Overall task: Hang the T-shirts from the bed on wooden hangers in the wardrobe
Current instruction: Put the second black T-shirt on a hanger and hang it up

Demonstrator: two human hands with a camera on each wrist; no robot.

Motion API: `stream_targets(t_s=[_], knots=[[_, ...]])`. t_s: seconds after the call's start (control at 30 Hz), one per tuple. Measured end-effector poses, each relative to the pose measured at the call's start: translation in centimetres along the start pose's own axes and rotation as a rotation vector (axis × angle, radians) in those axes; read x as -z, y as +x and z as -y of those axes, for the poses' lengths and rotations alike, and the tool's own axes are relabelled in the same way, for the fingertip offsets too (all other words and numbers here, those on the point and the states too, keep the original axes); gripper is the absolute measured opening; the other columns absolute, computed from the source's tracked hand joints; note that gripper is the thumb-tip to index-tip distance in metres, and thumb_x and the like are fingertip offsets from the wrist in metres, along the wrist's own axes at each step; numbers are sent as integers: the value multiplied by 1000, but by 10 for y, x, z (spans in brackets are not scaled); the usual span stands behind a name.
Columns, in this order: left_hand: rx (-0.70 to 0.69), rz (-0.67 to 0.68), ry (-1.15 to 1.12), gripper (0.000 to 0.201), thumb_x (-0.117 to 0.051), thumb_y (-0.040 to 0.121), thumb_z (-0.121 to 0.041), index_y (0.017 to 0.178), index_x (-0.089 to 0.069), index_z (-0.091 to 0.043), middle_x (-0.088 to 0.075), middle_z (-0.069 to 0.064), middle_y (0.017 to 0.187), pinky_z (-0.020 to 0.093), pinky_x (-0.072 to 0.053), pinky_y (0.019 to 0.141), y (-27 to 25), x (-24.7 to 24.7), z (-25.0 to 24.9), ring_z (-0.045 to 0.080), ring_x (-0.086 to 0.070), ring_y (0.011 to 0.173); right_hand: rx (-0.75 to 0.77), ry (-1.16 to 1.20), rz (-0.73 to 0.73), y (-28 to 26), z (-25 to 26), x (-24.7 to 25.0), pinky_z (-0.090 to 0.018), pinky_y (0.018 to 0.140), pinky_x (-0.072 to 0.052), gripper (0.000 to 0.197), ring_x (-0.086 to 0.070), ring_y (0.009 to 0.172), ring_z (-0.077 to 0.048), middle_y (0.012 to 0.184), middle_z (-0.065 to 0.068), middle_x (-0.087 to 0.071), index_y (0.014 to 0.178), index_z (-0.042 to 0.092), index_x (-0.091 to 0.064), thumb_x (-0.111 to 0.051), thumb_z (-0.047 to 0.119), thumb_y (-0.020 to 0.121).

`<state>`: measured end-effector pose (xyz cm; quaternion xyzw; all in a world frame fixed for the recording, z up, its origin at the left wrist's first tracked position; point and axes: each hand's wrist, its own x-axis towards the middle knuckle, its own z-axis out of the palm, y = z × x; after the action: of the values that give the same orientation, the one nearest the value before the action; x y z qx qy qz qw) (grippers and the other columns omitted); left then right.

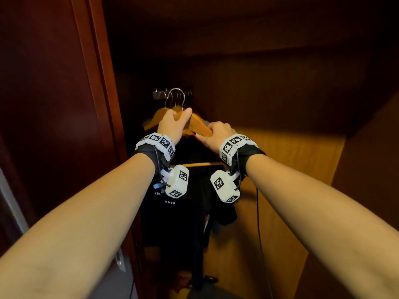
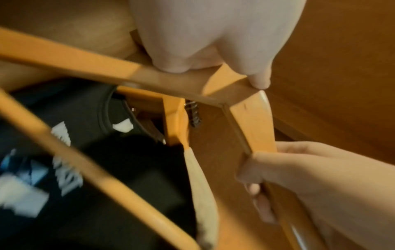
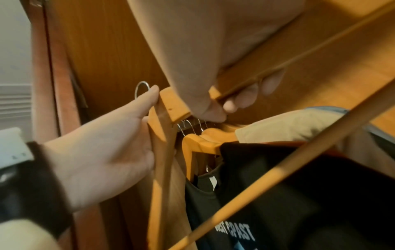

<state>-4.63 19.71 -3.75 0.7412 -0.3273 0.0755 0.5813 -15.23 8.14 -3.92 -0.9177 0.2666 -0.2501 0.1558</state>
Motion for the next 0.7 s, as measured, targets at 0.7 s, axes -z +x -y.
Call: stream_targets(t_s=[0.7], knots=[[-189,401,-235,52,-58,84,-64,75,-63,-13,-62,-6,66,44,-49,82,-108,22,55,15,-60,71,-181,25,-159,-148,-1,-9,-32,70,-45,15,-62,81,-19,79,8,-62,88,31,-57,-70,29,81]])
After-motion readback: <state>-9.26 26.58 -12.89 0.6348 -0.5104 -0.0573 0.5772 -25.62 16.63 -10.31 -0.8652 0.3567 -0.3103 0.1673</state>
